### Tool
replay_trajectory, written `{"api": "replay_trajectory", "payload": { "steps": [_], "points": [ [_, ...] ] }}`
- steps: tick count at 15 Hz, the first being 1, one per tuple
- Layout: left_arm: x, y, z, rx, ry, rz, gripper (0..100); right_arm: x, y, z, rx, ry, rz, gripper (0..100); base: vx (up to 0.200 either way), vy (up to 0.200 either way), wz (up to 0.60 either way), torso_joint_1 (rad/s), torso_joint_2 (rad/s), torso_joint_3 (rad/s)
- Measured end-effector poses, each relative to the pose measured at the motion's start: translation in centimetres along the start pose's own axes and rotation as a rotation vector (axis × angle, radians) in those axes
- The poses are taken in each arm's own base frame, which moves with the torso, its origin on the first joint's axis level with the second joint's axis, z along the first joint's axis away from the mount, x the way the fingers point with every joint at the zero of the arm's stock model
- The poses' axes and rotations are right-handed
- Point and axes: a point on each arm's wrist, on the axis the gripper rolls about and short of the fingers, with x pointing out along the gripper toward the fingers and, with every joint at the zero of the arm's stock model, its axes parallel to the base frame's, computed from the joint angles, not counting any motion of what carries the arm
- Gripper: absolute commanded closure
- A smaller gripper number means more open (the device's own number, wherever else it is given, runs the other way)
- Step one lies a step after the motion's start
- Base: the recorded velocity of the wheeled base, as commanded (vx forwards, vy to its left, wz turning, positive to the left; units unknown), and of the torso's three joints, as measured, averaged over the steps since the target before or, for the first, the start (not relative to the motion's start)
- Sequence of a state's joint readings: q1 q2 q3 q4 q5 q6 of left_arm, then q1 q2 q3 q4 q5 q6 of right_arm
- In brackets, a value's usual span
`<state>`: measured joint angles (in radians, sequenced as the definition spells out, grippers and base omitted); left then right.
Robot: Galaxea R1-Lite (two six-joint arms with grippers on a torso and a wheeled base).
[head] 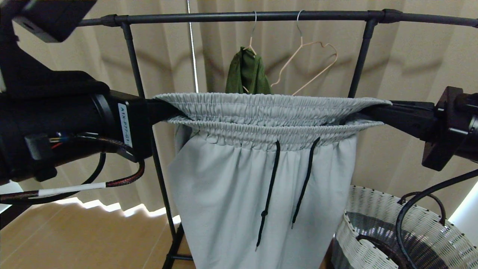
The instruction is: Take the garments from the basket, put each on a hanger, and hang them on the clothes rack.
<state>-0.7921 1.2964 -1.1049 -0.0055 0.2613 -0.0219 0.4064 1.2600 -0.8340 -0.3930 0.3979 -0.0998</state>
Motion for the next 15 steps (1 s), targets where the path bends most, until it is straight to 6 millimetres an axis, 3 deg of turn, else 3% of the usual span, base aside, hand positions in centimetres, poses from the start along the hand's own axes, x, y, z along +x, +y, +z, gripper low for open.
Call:
{"api": "replay_trajectory", "payload": {
  "steps": [3, 4, 8, 15],
  "points": [
    [0.2, 0.0, -0.3, 0.003, 0.010, 0.003, 100, -0.1, 0.1, -0.5, 0.008, 0.015, -0.002, 100, 0.000, 0.000, 0.00, 0.000, 0.00, 0.000],
    [0.2, 0.0, -0.3, 0.003, 0.011, 0.002, 100, -0.1, 0.1, -0.6, 0.011, 0.020, -0.005, 0, 0.000, 0.000, 0.00, 0.000, 0.00, 0.000],
    [0.4, 0.1, -0.4, 0.002, 0.015, 0.014, 100, -0.8, 0.5, -1.5, 0.026, 0.039, -0.004, 0, 0.000, 0.000, 0.00, 0.000, 0.00, 0.000],
    [2.5, 2.7, -0.6, -0.024, 0.009, 0.150, 100, -2.6, 1.5, -2.0, 0.088, 0.026, 0.041, 0, 0.000, 0.000, 0.00, 0.000, 0.00, 0.000]
  ]
}}
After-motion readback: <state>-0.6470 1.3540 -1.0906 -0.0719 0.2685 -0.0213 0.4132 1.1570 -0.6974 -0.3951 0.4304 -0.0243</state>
